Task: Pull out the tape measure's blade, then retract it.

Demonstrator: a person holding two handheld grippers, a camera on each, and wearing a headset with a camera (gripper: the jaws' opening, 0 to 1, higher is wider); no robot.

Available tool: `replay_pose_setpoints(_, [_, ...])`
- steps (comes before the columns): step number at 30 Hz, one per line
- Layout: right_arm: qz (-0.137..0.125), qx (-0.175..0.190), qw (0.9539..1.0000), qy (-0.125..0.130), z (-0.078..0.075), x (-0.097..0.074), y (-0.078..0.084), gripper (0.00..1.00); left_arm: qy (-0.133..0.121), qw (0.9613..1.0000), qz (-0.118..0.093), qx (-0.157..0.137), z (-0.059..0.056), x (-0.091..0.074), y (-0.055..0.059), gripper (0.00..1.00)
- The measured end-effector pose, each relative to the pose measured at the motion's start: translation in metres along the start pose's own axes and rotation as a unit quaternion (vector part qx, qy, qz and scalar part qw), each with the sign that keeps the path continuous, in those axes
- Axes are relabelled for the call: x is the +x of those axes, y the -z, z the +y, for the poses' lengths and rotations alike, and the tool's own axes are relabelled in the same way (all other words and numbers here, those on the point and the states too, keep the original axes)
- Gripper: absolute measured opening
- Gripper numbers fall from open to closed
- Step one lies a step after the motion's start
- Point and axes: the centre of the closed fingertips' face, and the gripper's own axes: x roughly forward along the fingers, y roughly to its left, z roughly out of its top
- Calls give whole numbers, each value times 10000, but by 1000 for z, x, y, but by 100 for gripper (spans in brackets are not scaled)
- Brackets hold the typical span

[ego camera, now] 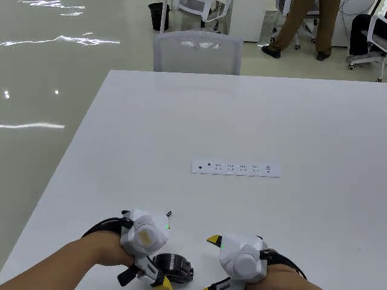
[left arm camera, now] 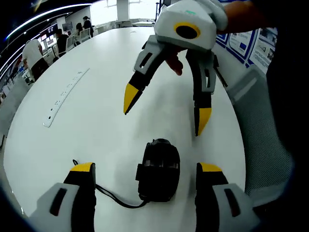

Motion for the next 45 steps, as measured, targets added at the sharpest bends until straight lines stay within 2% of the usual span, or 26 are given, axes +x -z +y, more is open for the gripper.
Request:
replay_pose_setpoints(2, [37,-37,10000,-67,3,3,-2,74,54,10000,38,33,-2,2,0,80])
replay_pose_setpoints(4, [76,-26,9999,-145,5,7,1,72,113,9998,77,109,-5,4,0,72])
replay_pose_setpoints(9, [154,-65,9993,-321,7,17,8,61,188,9976,497,443,-4,16,13,71])
replay_pose_setpoints(13, [253,-152,9988,-392,9,24,12,55,251,9976,559,323,-1,22,14,61])
replay_pose_setpoints(16, [265,-219,9975,-618,16,28,13,46,325,9966,659,362,-5,23,14,55])
replay_pose_setpoints(18, [293,-255,9974,-611,18,30,12,41,396,9952,778,442,-9,24,15,53])
replay_pose_setpoints(23, [418,-345,9966,-618,16,34,16,36,478,9933,856,619,-15,30,17,48])
replay_pose_setpoints(25, [460,-358,9966,-588,12,37,18,34,543,9911,976,722,-19,33,22,43])
replay_pose_setpoints(26, [471,-387,9966,-560,9,38,19,32,657,9903,1056,624,-25,34,26,39])
replay_pose_setpoints(27, [490,-410,9965,-538,8,38,19,28,497,9916,1025,617,-20,38,24,39])
replay_pose_setpoints(29, [502,-383,9967,-514,6,38,19,24,460,9903,1147,639,-21,41,27,40])
replay_pose_setpoints(30, [515,-361,9965,-550,6,39,19,22,396,9884,1177,874,-17,41,27,40])
replay_pose_setpoints(31, [547,-296,9964,-572,8,39,19,22,453,9892,1184,733,-20,40,27,40])
replay_pose_setpoints(36, [776,-522,9937,-622,8,41,22,21,475,9886,1210,759,-19,39,28,40])
replay_pose_setpoints(39, [854,-404,9934,-657,8,40,22,20,487,9888,1205,741,-19,38,26,40])
replay_pose_setpoints(40, [965,-375,9925,-643,8,41,24,19,493,9886,1216,738,-19,38,27,40])
replay_pose_setpoints(41, [1091,-400,9899,-815,13,39,28,16,507,9887,1222,704,-19,38,27,40])
replay_pose_setpoints(42, [1063,-378,9911,-703,8,40,25,16,508,9887,1209,721,-18,38,27,40])
replay_pose_setpoints(43, [1112,-368,9907,-694,7,43,26,16,513,9888,1203,716,-17,38,26,40])
replay_pose_setpoints(45, [1231,-344,9886,-791,7,43,26,16,522,9893,1184,677,-17,38,27,40])
